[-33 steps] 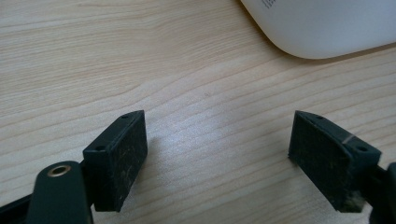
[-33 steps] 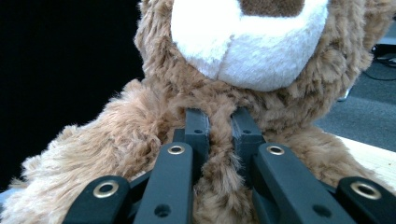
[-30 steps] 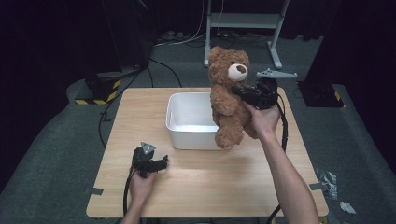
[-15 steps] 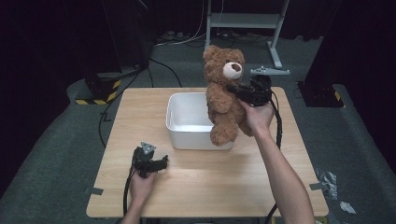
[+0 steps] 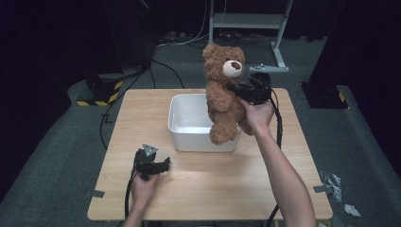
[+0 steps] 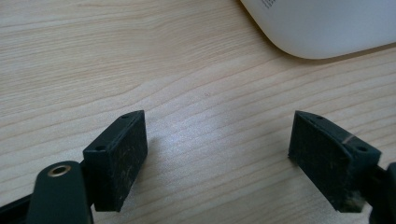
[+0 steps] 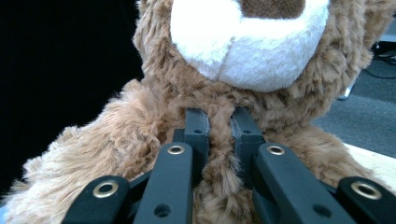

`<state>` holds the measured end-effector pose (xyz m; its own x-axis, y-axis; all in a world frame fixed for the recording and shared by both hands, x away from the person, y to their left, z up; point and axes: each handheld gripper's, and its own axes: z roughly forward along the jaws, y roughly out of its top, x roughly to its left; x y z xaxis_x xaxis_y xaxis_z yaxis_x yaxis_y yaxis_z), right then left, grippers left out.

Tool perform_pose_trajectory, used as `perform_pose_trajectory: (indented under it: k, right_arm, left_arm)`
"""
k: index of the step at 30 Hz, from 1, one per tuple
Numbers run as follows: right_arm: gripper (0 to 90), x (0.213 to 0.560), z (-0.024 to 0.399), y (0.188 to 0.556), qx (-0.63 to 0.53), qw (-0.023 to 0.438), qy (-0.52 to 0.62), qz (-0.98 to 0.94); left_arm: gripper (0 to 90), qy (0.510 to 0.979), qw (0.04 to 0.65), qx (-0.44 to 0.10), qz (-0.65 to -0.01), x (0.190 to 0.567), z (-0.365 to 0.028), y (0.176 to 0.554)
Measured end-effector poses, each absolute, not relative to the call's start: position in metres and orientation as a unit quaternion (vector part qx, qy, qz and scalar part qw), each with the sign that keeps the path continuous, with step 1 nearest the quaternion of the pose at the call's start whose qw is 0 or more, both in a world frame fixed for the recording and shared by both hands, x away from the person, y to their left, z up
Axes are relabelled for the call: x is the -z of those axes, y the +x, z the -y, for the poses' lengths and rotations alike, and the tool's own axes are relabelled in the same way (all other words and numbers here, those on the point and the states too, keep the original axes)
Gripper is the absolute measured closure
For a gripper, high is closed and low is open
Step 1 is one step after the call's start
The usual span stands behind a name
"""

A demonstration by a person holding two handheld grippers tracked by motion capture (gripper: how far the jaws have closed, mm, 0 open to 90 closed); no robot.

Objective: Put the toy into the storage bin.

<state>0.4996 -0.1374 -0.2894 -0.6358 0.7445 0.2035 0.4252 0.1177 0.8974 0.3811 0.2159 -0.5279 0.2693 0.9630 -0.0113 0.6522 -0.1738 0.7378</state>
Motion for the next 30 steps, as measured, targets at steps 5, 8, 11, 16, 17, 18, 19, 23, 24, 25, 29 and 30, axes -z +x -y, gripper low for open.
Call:
perform_pose_trajectory:
  k: [5,8,11,16,17,18,19,23,24,25,29,30]
  right_arm:
    - [80.4,0.290,0.133,0.502,-0.532,0.151,0.401,-0.731]
    - [80.4,0.291,0.131,0.504,-0.529,0.149,0.402,-0.732]
    - [80.4,0.293,0.129,0.506,-0.528,0.150,0.404,-0.731]
    - [80.3,0.296,0.126,0.509,-0.525,0.151,0.407,-0.732]
    - [80.3,0.297,0.125,0.510,-0.523,0.154,0.406,-0.734]
    - [80.3,0.297,0.124,0.510,-0.522,0.154,0.407,-0.734]
    - [80.2,0.298,0.123,0.511,-0.520,0.155,0.407,-0.735]
    - [80.1,0.302,0.120,0.513,-0.516,0.155,0.410,-0.736]
    - [80.1,0.303,0.120,0.513,-0.515,0.156,0.409,-0.737]
    - [80.1,0.303,0.119,0.514,-0.514,0.156,0.409,-0.738]
    - [80.0,0.307,0.115,0.515,-0.505,0.158,0.408,-0.744]
    - [79.9,0.307,0.113,0.516,-0.501,0.160,0.408,-0.747]
  left_arm:
    - [19.5,0.728,0.324,-0.240,-0.555,0.528,-0.216,0.381]
    - [19.5,0.728,0.324,-0.240,-0.555,0.528,-0.216,0.381]
    - [19.5,0.728,0.324,-0.240,-0.555,0.528,-0.216,0.381]
    - [19.5,0.728,0.324,-0.240,-0.555,0.528,-0.216,0.381]
    - [19.5,0.728,0.324,-0.240,-0.555,0.528,-0.216,0.381]
    - [19.5,0.728,0.324,-0.240,-0.555,0.528,-0.216,0.381]
    - [19.5,0.728,0.324,-0.240,-0.555,0.528,-0.216,0.381]
    - [19.5,0.728,0.324,-0.240,-0.555,0.528,-0.216,0.381]
    - [19.5,0.728,0.324,-0.240,-0.555,0.528,-0.216,0.381]
    - [19.5,0.728,0.324,-0.240,-0.555,0.528,-0.216,0.381]
    - [19.5,0.728,0.324,-0.240,-0.555,0.528,-0.216,0.381]
    - [19.5,0.728,0.324,-0.240,-0.555,0.528,-0.216,0.381]
